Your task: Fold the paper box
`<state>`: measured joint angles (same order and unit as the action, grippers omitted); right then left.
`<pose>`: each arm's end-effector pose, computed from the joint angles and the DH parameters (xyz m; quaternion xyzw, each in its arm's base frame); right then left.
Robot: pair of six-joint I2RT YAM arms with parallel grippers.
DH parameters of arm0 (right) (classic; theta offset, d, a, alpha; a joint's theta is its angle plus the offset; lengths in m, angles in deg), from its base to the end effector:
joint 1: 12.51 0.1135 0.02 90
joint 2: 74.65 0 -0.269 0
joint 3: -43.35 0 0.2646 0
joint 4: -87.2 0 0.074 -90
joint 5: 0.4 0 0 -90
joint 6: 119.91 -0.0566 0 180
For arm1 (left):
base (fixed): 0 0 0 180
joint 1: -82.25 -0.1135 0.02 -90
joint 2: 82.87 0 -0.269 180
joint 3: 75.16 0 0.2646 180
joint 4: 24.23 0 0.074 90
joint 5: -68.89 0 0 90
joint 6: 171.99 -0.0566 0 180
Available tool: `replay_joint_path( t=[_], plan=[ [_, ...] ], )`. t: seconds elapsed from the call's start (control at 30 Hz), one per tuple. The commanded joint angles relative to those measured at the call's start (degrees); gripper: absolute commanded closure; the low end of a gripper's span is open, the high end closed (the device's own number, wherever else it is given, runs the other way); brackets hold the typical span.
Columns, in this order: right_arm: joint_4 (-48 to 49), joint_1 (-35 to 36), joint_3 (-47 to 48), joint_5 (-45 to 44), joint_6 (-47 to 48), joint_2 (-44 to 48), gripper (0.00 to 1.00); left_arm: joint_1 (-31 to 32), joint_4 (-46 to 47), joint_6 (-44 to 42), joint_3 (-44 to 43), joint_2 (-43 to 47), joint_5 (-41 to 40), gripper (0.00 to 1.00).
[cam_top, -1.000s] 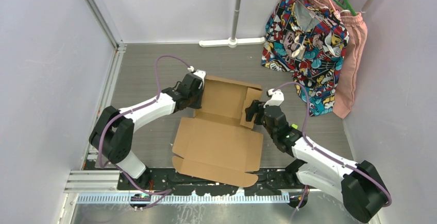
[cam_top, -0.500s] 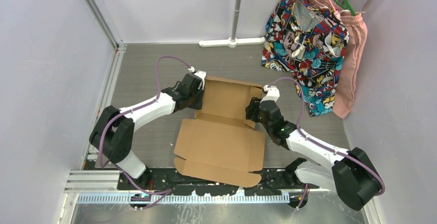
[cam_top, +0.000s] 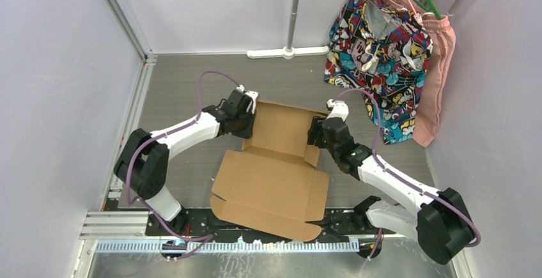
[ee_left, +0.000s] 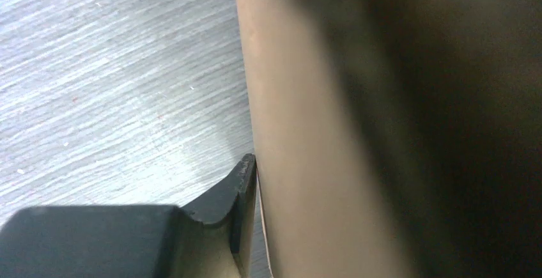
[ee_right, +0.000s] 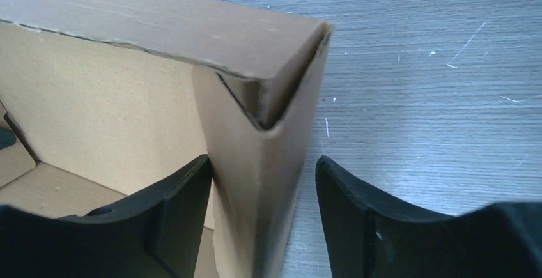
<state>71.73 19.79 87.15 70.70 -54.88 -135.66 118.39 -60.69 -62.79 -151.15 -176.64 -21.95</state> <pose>0.2209 0.1180 0.2016 0.0233 0.8688 0.1003 0.4843 0.2960 -0.2152 0.1951 0.1379 0.9416 -0.1364 0.2751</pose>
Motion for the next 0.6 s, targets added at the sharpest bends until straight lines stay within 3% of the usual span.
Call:
replay_joint_path(
  t=[0.0, 0.17, 0.43, 0.57],
  plan=[
    [-1.3, -0.9, 2.2, 0.1, 1.2, 3.7, 0.32, 0.1, -1.4, 0.2, -2.8, 0.1, 2.6, 0.80],
    [-2.5, -1.8, 1.4, 1.0, 1.0, 6.3, 0.41, 0.1, -1.4, 0.5, -2.8, -0.2, 2.5, 0.80],
    [-3.3, -1.9, -1.0, 4.0, -0.8, 9.1, 0.32, 0.1, -2.1, 1.5, -3.7, -1.3, 1.3, 0.80],
    [-4.2, -1.8, -2.4, 4.7, -1.7, 10.9, 0.33, 0.0, -2.1, 2.0, -4.2, -2.1, -0.7, 0.80]
  ],
)
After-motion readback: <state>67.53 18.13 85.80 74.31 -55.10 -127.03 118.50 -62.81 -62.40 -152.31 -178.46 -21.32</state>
